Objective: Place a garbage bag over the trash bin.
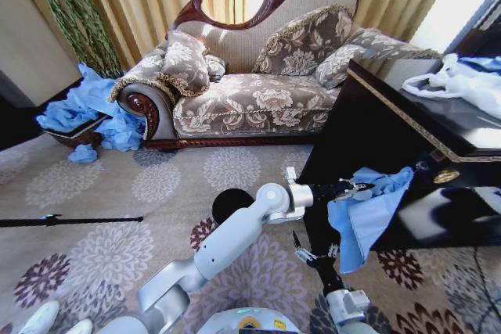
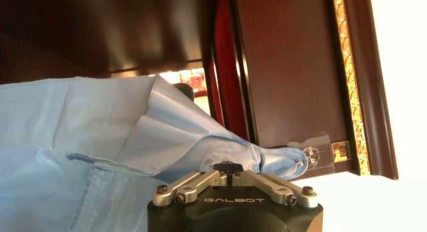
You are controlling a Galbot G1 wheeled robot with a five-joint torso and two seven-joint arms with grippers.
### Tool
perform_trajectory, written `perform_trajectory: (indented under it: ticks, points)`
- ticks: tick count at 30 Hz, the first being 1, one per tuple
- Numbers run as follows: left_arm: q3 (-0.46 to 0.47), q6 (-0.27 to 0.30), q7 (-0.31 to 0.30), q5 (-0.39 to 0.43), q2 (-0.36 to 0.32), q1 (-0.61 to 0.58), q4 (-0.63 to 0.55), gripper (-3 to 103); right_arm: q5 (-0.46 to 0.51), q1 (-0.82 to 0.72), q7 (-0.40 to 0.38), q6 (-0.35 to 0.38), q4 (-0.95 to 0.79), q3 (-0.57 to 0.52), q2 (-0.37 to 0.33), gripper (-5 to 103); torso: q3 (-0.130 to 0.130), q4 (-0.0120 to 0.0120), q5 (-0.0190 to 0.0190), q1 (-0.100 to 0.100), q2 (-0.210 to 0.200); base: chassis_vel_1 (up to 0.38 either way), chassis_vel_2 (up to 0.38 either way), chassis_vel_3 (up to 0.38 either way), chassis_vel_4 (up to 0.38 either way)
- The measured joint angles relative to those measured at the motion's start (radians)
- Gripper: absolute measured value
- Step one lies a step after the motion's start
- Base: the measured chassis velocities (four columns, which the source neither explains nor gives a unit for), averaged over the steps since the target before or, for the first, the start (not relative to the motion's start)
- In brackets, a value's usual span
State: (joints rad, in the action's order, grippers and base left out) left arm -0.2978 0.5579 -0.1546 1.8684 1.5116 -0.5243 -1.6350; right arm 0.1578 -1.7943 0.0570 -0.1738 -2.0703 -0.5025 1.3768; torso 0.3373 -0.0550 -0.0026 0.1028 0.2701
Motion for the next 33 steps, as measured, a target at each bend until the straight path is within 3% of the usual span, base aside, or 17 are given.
perform_trajectory:
  ticks: [6,11,13,15,16,18,20,24,27,28,33]
  points:
    - [0.014,0.008,0.014,-0.017,-0.030,-0.004,-0.010,-1,0.000,0.005,0.000,0.000,0.009,0.002,0.005,100,0.000,0.0000,0.0000,0.000,0.000,0.000,0.000,0.000,0.000]
    - [0.027,0.011,0.021,-0.024,-0.050,-0.012,-0.012,10,0.000,0.011,0.000,0.000,0.016,0.008,0.005,100,0.000,0.0000,-0.0001,0.000,0.000,0.000,0.000,0.000,0.000]
    - [0.032,0.019,0.021,-0.028,-0.057,-0.015,-0.013,2,0.000,0.013,0.000,0.000,0.017,0.008,0.004,100,0.000,0.0000,-0.0001,0.000,0.000,0.000,0.000,0.000,0.000]
    - [0.035,0.023,0.022,-0.033,-0.062,-0.017,-0.013,1,0.001,0.013,0.000,0.000,0.019,0.009,0.004,100,0.000,0.0000,-0.0001,0.000,0.000,0.000,0.000,0.000,0.000]
    - [0.036,0.025,0.022,-0.037,-0.068,-0.019,-0.013,7,0.001,0.014,0.000,0.000,0.020,0.009,0.004,100,0.000,0.0000,-0.0001,0.000,0.000,0.000,0.000,0.000,0.000]
    - [0.038,0.026,0.024,-0.040,-0.073,-0.021,-0.013,7,0.001,0.014,0.001,0.000,0.021,0.009,0.004,100,0.000,0.0000,-0.0001,0.000,0.000,0.000,0.000,0.000,0.000]
    - [0.044,0.027,0.029,-0.044,-0.083,-0.025,-0.014,17,0.001,0.016,0.002,0.001,0.024,0.010,0.006,100,0.000,0.0001,-0.0001,0.000,0.000,0.000,0.000,0.000,0.000]
    - [0.047,0.028,0.034,-0.043,-0.082,-0.024,-0.016,28,0.001,0.018,0.002,0.000,0.026,0.013,0.007,100,0.000,0.0001,-0.0001,0.000,0.000,0.000,0.000,0.000,0.000]
    - [0.040,0.039,0.054,-0.039,-0.053,-0.007,0.006,44,0.001,0.022,0.003,0.000,0.031,0.015,0.005,100,0.000,0.0001,0.0000,0.000,0.000,0.000,0.000,0.000,0.000]
    - [0.040,0.039,0.054,-0.039,-0.053,-0.007,0.006,44,0.001,0.022,0.003,0.000,0.031,0.015,0.005,100,0.000,0.0001,0.0000,0.000,0.000,0.000,0.000,0.000,0.000]
    - [0.016,0.055,0.077,-0.043,0.013,0.019,0.068,66,0.001,0.023,0.003,0.000,0.035,0.014,0.005,100,0.000,-0.0001,0.0004,0.000,0.000,0.000,0.000,0.000,0.000]
